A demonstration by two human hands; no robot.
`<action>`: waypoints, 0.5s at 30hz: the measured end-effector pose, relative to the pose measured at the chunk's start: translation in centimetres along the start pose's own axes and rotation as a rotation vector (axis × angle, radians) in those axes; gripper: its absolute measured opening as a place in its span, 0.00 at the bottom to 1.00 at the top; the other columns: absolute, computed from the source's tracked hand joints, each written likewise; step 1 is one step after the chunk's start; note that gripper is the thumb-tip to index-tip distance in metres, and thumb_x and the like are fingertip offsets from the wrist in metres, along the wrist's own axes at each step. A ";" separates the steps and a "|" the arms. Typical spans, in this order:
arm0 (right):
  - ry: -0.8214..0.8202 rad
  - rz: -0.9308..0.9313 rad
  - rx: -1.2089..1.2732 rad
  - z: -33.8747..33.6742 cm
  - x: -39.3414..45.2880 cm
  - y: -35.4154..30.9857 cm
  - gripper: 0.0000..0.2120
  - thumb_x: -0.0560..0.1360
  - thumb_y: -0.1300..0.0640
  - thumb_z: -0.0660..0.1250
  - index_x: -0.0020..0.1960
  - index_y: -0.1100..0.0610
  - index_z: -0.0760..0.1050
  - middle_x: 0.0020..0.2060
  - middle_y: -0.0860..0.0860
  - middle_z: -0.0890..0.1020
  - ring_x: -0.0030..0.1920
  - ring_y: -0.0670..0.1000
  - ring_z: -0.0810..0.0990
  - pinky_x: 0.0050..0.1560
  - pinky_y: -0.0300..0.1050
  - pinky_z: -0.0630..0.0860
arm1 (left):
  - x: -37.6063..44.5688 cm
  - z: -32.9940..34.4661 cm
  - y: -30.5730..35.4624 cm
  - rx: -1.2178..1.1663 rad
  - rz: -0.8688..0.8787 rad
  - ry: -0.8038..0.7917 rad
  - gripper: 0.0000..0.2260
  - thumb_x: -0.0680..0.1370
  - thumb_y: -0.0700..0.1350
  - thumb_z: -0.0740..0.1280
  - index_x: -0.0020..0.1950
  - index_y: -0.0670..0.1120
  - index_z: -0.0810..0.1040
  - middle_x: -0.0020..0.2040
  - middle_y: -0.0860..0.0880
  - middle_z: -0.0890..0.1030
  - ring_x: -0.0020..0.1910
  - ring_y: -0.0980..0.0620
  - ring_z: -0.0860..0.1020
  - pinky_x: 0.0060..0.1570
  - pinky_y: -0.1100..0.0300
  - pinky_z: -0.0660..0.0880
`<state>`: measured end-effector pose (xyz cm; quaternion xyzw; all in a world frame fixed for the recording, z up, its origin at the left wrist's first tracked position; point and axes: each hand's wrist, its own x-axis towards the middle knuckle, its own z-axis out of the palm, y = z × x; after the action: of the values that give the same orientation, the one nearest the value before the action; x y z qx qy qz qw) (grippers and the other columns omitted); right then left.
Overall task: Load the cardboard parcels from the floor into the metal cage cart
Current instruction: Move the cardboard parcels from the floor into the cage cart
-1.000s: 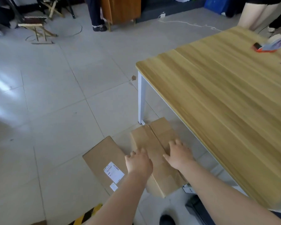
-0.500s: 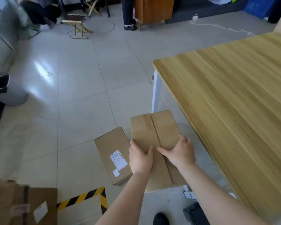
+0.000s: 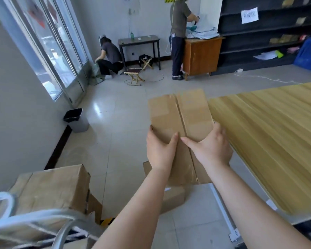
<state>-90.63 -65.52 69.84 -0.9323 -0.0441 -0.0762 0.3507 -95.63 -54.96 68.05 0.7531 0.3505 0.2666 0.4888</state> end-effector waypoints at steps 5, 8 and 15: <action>0.057 -0.181 0.158 -4.3 -7.6 -7.3 0.49 0.61 0.36 0.75 0.71 0.59 0.60 0.67 0.54 0.69 0.67 0.56 0.68 0.55 0.51 0.72 | -4.3 -11.4 3.5 -0.073 0.142 0.198 0.36 0.71 0.54 0.72 0.74 0.50 0.61 0.70 0.54 0.71 0.69 0.53 0.70 0.64 0.56 0.69; 0.068 -0.300 0.263 -6.3 -11.1 -11.9 0.47 0.60 0.35 0.75 0.69 0.59 0.62 0.65 0.54 0.71 0.65 0.56 0.71 0.53 0.53 0.74 | -6.4 -17.8 5.9 -0.067 0.198 0.334 0.34 0.71 0.54 0.72 0.73 0.50 0.61 0.69 0.55 0.70 0.68 0.54 0.69 0.61 0.60 0.67; -0.032 -0.523 0.563 -9.5 -19.6 -18.6 0.49 0.59 0.36 0.75 0.70 0.60 0.62 0.65 0.53 0.72 0.65 0.56 0.71 0.55 0.51 0.72 | -13.9 -29.4 8.9 0.041 0.261 0.679 0.37 0.70 0.55 0.73 0.74 0.51 0.59 0.69 0.55 0.70 0.68 0.54 0.70 0.66 0.54 0.70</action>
<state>-113.51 -58.41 85.52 -0.7579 -0.3049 -0.1333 0.5611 -123.64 -52.19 86.60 0.6698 0.3988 0.5544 0.2913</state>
